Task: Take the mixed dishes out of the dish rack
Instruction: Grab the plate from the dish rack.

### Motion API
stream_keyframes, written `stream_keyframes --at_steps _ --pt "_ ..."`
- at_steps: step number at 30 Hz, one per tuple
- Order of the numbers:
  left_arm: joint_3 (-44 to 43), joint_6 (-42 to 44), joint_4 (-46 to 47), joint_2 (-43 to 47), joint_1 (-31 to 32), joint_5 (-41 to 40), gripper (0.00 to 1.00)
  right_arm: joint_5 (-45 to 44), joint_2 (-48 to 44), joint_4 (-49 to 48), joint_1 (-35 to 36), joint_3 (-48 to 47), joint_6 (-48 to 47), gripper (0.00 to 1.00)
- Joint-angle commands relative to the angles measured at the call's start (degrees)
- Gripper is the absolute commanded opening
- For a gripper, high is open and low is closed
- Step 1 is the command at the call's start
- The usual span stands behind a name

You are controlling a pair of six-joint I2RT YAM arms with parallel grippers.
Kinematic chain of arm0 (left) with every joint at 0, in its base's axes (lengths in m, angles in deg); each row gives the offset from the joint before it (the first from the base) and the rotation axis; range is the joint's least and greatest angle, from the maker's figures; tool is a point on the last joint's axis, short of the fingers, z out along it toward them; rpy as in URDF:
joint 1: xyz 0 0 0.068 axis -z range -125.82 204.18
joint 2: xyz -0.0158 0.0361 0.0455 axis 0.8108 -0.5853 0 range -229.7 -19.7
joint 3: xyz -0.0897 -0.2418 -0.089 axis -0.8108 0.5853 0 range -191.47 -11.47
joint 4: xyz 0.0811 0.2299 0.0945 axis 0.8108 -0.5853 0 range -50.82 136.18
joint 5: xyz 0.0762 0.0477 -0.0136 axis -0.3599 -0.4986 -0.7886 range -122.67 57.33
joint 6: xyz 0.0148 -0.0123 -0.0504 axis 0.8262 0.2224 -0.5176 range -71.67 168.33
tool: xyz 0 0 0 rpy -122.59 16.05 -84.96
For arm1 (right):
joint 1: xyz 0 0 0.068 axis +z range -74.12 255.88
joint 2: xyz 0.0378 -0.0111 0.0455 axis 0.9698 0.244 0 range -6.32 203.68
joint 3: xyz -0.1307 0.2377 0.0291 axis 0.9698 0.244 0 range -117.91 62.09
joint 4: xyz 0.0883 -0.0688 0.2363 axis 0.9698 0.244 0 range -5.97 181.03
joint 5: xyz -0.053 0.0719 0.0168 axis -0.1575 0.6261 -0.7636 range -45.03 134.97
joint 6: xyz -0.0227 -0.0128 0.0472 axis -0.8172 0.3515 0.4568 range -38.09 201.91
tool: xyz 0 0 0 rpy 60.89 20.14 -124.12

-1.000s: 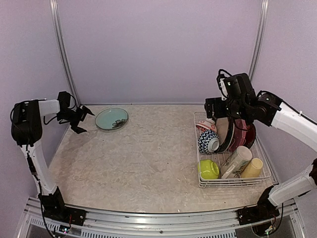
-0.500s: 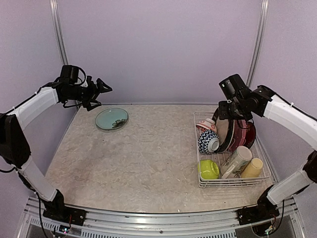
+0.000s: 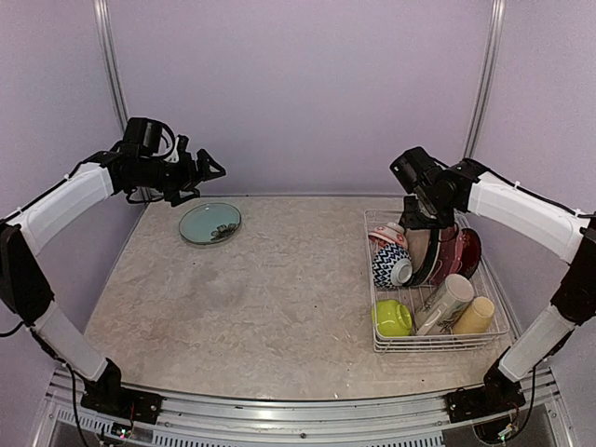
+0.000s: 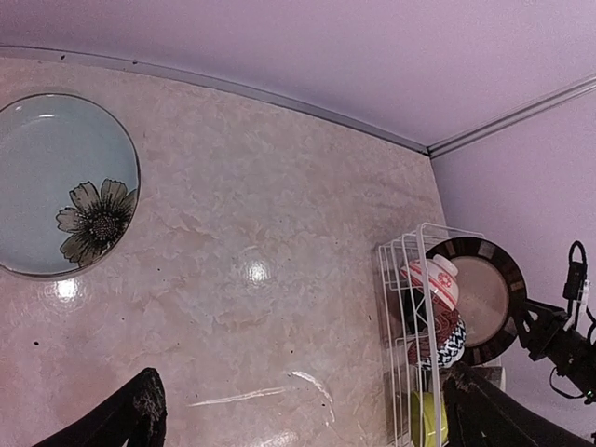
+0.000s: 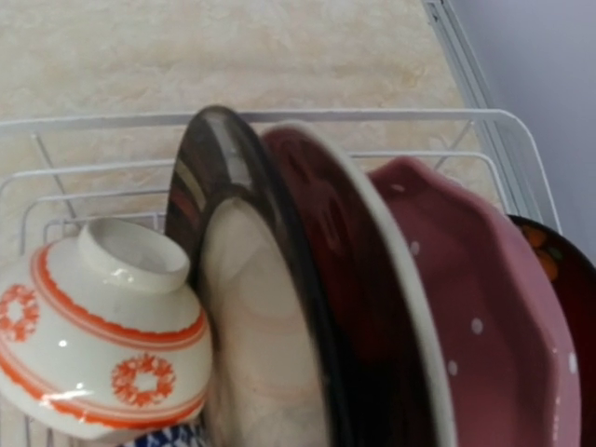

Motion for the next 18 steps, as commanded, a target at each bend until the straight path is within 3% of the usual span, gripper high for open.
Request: stream_keyframes --at_steps 1,4,18 --pt "-1.3 2.0 -1.0 2.6 1.0 -2.0 0.99 -3.4 2.6 0.4 -0.7 -1.7 1.8 0.35" --pt "-1.1 2.3 -0.8 3.0 1.3 -2.5 0.99 -4.7 4.8 1.2 -0.7 -2.9 1.9 0.27" --pt "-0.2 1.4 0.1 2.0 1.3 -1.1 0.99 -7.9 10.9 1.6 -1.3 -3.9 1.6 0.22"
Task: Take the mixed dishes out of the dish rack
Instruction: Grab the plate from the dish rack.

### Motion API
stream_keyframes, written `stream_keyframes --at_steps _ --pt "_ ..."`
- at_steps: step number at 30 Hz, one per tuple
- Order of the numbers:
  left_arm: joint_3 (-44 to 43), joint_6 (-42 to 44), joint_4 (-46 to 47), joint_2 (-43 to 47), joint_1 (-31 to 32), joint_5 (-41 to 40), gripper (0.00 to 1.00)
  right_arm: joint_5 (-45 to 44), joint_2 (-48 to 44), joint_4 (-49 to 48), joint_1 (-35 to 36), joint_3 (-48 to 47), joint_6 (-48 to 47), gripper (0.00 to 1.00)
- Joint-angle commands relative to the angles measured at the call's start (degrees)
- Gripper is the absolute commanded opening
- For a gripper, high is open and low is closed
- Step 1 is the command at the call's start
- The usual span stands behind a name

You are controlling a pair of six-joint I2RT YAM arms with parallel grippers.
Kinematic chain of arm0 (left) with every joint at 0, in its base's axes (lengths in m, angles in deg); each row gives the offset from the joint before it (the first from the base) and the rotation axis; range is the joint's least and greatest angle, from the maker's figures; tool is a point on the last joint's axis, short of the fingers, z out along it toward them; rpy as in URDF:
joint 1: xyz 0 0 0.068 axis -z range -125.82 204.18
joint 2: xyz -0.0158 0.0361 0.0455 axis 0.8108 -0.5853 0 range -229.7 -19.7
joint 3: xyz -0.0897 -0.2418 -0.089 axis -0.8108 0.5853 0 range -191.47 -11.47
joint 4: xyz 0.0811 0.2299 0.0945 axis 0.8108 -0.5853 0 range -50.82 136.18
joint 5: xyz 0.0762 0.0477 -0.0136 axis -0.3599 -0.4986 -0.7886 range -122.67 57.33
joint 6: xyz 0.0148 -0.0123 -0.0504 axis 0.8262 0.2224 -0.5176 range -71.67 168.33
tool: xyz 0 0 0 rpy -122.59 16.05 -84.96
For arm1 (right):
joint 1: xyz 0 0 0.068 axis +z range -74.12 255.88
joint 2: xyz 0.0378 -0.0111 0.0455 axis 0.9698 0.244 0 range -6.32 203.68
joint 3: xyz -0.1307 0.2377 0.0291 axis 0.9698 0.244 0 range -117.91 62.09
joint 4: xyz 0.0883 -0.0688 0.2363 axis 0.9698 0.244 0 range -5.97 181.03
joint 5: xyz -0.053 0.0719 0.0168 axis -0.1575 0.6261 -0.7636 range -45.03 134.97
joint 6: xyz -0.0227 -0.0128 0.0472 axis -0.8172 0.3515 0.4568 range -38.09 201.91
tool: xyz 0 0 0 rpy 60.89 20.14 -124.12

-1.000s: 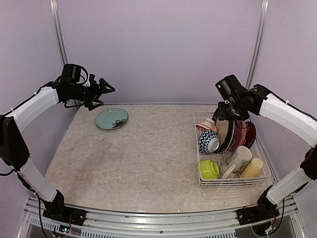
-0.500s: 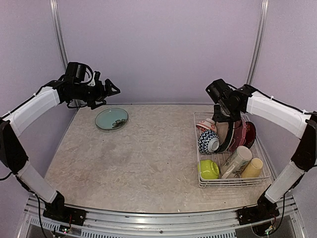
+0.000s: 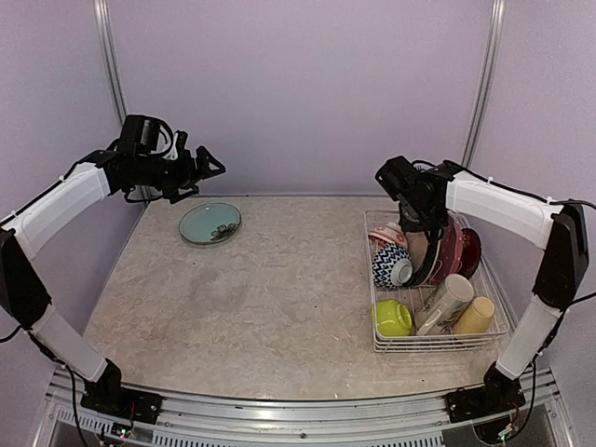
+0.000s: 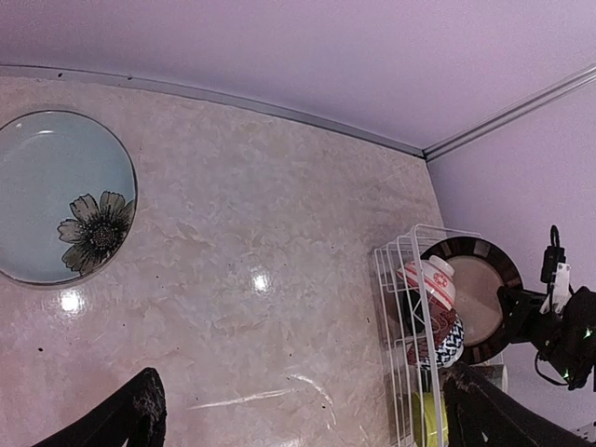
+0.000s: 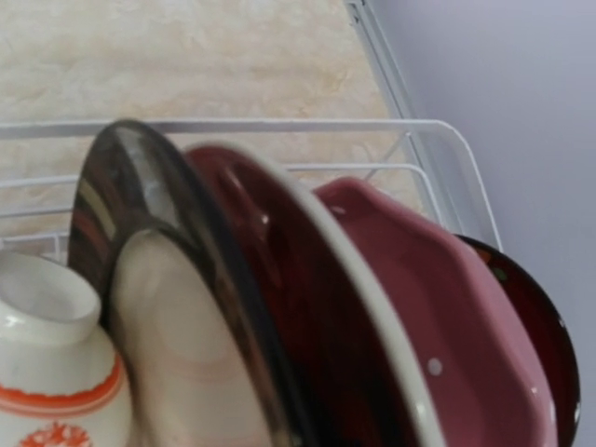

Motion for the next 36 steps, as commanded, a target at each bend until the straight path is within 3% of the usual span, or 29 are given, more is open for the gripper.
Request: stream_keyframes --at_steps 1,10,23,29,36 --pt "-0.2 0.3 0.2 0.4 0.2 0.5 0.99 1.0 2.7 -1.3 -1.0 -0.6 0.7 0.21" --pt "0.2 -0.4 0.7 0.1 0.1 1.3 0.99 2.8 2.5 -1.0 -1.0 -1.0 1.0 0.00" --pt "0.7 -0.8 1.2 -0.8 0.1 2.0 0.99 1.1 -1.1 4.1 -0.2 -6.2 -0.5 0.00" --pt "0.8 -0.9 1.3 -1.4 0.1 2.1 0.99 -0.3 -3.5 1.5 1.1 -5.8 -6.7 0.00" --pt "0.8 -0.6 1.3 -2.1 0.2 1.7 0.99 -1.1 -3.2 3.1 1.6 -7.8 -6.7 0.00"
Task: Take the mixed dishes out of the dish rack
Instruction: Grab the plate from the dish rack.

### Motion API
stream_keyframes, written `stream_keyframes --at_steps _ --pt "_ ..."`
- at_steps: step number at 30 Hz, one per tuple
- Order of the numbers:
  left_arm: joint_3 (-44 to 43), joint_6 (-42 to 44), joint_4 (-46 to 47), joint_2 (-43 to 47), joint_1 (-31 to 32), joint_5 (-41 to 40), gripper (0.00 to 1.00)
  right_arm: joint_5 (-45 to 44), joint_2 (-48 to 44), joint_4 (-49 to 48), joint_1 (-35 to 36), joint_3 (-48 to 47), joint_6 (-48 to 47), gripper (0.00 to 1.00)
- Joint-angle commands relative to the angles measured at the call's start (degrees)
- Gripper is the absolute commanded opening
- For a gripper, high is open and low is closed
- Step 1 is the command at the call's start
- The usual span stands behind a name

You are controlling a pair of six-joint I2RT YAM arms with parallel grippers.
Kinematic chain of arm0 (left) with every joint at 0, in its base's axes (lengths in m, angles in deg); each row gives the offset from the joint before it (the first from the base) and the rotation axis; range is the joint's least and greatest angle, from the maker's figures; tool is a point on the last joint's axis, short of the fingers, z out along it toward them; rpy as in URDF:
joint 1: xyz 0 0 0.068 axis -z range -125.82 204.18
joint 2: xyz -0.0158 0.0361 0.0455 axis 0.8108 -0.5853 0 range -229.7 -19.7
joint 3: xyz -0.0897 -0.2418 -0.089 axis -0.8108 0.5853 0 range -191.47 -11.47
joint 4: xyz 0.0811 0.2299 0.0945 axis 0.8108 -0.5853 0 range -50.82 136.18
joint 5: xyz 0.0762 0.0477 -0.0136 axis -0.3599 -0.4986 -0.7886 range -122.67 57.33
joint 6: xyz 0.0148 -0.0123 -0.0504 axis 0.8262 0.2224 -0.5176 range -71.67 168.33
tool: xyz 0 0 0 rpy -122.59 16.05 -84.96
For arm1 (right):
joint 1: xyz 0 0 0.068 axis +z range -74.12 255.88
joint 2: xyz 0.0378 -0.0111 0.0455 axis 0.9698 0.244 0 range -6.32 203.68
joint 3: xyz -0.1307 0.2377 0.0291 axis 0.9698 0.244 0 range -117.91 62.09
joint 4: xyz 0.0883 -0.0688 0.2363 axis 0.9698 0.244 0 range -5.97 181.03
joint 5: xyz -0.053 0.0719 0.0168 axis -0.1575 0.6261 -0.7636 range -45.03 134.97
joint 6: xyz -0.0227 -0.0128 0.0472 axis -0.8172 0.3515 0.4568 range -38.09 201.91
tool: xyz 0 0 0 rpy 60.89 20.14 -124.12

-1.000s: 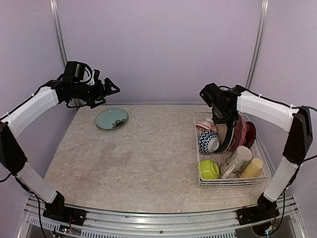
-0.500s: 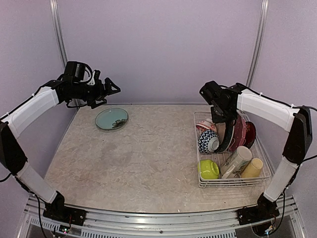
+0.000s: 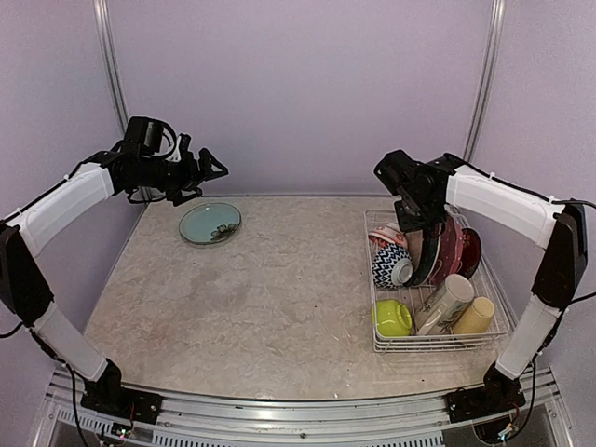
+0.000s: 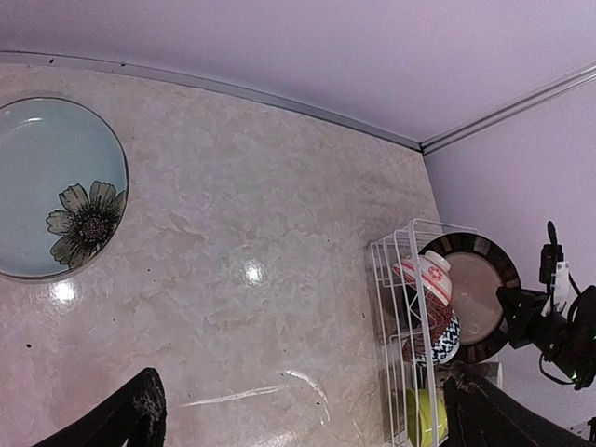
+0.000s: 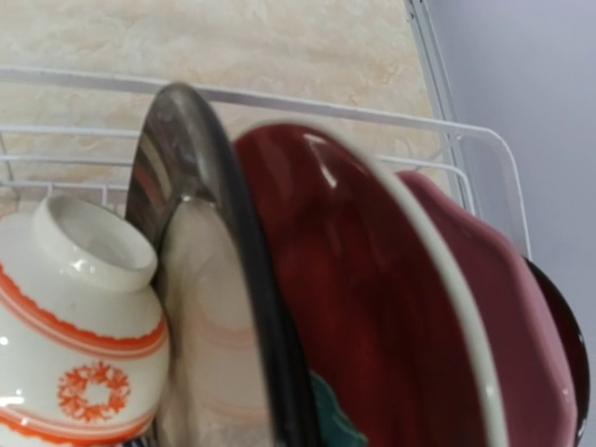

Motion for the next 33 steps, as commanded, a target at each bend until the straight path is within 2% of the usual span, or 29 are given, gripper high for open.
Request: stream_keyframes --at_steps 1,26,30,33 --pt "0.8 0.3 0.8 -0.8 0.1 0.1 0.99 -5.5 -3.7 -0.2 0.8 -4.2 -0.4 0.00" --pt "0.8 0.1 0.8 -1.4 0.2 0.6 0.99 -11.0 -10.6 8.2 3.4 -8.7 1.7 0.00" --pt "0.8 -0.1 0.9 -1.4 0.2 1.0 0.99 -10.4 -12.7 1.7 2.7 -3.4 -0.9 0.00" --pt "0.7 -0.2 1.0 -1.6 0.3 2.0 0.99 -3.5 -15.8 -8.5 -1.6 3.1 -5.5 0.00"
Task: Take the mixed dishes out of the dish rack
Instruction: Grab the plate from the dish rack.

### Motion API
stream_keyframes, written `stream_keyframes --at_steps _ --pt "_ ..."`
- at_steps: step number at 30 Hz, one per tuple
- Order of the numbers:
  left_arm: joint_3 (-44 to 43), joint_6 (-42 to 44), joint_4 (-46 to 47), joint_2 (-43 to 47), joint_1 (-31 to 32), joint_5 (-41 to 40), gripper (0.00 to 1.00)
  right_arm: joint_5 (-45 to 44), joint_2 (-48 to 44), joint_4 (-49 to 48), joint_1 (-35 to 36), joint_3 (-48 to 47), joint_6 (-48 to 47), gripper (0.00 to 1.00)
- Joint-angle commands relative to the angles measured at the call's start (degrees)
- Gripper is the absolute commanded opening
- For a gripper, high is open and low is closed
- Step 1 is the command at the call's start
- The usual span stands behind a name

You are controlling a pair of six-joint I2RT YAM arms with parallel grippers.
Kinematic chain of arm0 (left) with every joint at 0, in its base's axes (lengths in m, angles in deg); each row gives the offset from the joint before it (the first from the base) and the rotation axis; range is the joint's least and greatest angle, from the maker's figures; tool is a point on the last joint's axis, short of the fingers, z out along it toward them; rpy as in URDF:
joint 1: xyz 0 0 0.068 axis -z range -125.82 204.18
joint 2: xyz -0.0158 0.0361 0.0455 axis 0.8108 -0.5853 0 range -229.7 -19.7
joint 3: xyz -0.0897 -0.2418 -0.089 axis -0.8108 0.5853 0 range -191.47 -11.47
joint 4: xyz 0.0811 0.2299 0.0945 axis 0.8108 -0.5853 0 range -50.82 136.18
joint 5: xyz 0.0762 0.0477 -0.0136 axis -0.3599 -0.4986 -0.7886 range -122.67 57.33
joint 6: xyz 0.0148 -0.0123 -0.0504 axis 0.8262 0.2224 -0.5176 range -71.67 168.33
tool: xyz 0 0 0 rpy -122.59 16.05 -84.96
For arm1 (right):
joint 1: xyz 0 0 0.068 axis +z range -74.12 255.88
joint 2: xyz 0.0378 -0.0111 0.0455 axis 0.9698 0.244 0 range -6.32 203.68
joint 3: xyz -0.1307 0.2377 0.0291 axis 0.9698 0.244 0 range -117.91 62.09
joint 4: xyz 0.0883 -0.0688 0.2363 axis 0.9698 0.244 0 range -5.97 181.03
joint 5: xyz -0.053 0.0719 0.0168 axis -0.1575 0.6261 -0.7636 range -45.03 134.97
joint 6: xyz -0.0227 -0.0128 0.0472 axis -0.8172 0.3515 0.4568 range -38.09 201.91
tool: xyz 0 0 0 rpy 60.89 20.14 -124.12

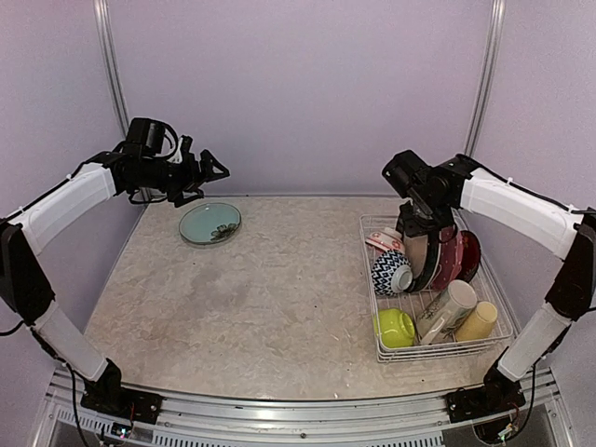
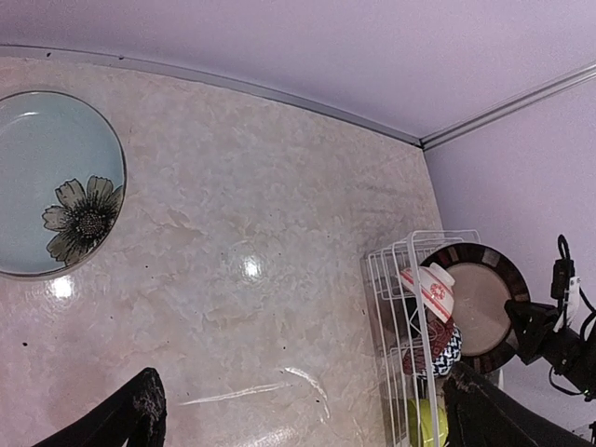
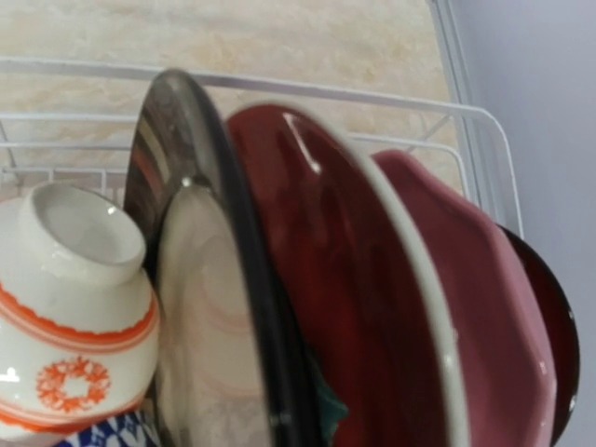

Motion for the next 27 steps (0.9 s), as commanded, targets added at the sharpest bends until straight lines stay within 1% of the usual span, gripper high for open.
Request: stream_keyframes --at_steps 1,2,3,5,7,8,11,17,21,24,27 --pt "0.6 -0.1 1.0 -0.9 0.2 2.0 0.99 -3.2 -12.6 -15.8 -4.6 4.0 -7.9 0.00" --pt "0.5 -0.1 1.0 -1.0 0.3 2.1 0.99 -1.0 -13.4 -20.0 -5.7 5.5 -9.1 0.00" --pt "0.5 -0.1 1.0 -1.1 0.4 2.1 0.99 0.9 -13.7 -21.9 -6.7 6.3 -10.2 0.00" --pt "0.5 -0.1 1.0 -1.1 0.5 2.5 0.99 2.9 -12.4 -22.5 -7.4 5.3 -11.1 0.00" --pt "0.3 0.0 1.0 -1.4 0.7 3.2 0.99 2.6 -10.2 -20.4 -7.4 2.6 -11.1 0.00" --pt "0.1 0.0 0.9 -1.6 0.7 3.4 0.99 1.4 -9.0 -18.3 -7.3 1.0 -10.7 0.00" --pt "0.0 0.2 0.8 -1.9 1.0 3.3 0.99 -6.2 -6.3 -11.1 -6.4 -4.0 -8.6 0.00" --pt "-0.1 0.2 0.8 -2.4 1.0 3.4 0.99 -15.5 -5.9 -7.4 -1.2 -9.2 -11.5 0.00" --pt "-0.1 0.3 0.7 -2.9 1.1 3.6 0.99 -18.5 -3.8 -6.3 1.1 -11.3 -13.1 0.00" --pt "-0.2 0.5 0.4 -3.1 1.3 3.2 0.99 -20.9 -1.9 -2.3 1.1 -13.0 -10.2 0.00" --pt "-0.3 0.8 0.3 -3.1 1.4 2.9 0.99 -20.4 -2.2 -1.6 1.3 -13.4 -8.8 0.00"
